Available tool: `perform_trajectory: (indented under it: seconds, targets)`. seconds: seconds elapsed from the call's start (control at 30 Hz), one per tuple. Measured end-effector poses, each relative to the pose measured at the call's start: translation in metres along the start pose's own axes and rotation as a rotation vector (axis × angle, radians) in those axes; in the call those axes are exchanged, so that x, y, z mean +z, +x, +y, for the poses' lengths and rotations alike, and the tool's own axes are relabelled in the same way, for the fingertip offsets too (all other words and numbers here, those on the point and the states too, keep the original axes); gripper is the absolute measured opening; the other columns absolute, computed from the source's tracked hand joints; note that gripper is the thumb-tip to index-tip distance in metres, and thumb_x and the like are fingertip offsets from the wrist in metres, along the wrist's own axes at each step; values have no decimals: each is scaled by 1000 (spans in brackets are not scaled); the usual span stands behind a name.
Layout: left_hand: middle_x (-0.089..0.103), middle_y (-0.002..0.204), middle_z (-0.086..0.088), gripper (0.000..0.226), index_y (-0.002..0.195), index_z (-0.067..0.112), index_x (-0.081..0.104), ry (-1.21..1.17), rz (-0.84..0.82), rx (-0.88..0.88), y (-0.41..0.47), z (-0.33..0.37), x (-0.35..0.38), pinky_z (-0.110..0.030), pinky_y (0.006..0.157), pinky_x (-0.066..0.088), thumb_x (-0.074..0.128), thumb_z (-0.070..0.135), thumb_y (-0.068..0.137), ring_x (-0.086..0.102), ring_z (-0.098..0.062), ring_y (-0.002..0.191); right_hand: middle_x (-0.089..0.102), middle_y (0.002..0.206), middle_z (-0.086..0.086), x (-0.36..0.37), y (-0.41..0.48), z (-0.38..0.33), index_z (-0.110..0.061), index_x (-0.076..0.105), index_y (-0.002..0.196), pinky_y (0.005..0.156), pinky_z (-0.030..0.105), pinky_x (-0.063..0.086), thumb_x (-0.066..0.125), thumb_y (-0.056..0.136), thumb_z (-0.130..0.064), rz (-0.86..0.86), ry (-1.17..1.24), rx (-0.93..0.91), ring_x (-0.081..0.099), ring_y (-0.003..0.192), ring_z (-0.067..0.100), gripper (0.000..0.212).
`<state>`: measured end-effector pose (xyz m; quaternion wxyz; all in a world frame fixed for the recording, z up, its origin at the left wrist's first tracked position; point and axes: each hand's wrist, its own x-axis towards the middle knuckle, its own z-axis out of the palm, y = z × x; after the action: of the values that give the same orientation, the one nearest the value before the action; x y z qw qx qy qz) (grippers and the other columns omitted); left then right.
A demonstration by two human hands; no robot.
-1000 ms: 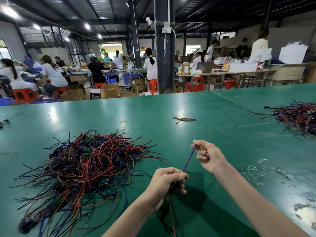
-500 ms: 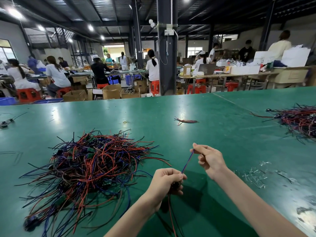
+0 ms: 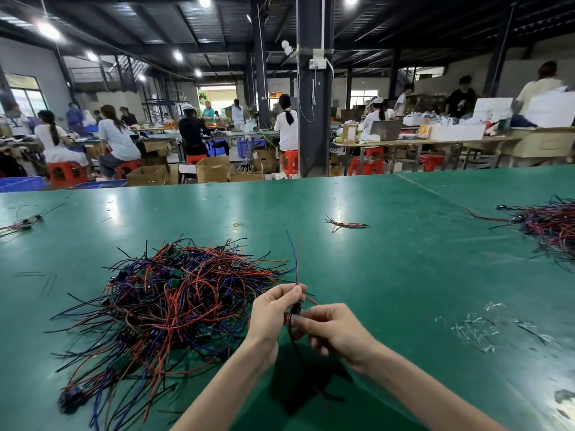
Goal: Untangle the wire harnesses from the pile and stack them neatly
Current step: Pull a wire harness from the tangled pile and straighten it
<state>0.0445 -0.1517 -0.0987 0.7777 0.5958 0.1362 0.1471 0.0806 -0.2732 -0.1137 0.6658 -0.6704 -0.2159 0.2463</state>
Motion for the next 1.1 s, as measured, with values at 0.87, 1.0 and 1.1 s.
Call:
perform_trajectory:
  seconds: [0.87,1.0,1.1]
  targets:
    - [71,84,-8,8,85,8,70,-55,-208,-105,4,-12,-2,-19,59,46,62,3,85,61,-11,64,59,53,1,0,2,4,-5,62,69,31,16,25,52,94,-5,125,3,-73,37,32,5,27]
    - [71,80,-13,5,83,5,69,-41,-159,-54,6,-15,-5,-21,60,53,66,0,81,64,-16,64,42,38,2,0,1,6,-6,58,66,32,18,22,48,95,-3,129,-43,-73,31,29,9,30]
    - [73,80,-14,8,86,4,64,9,-110,13,6,-17,-4,-28,68,53,68,-1,80,65,-18,67,40,35,0,-1,0,6,-6,57,65,32,18,22,45,95,-2,122,-111,-88,30,27,9,33]
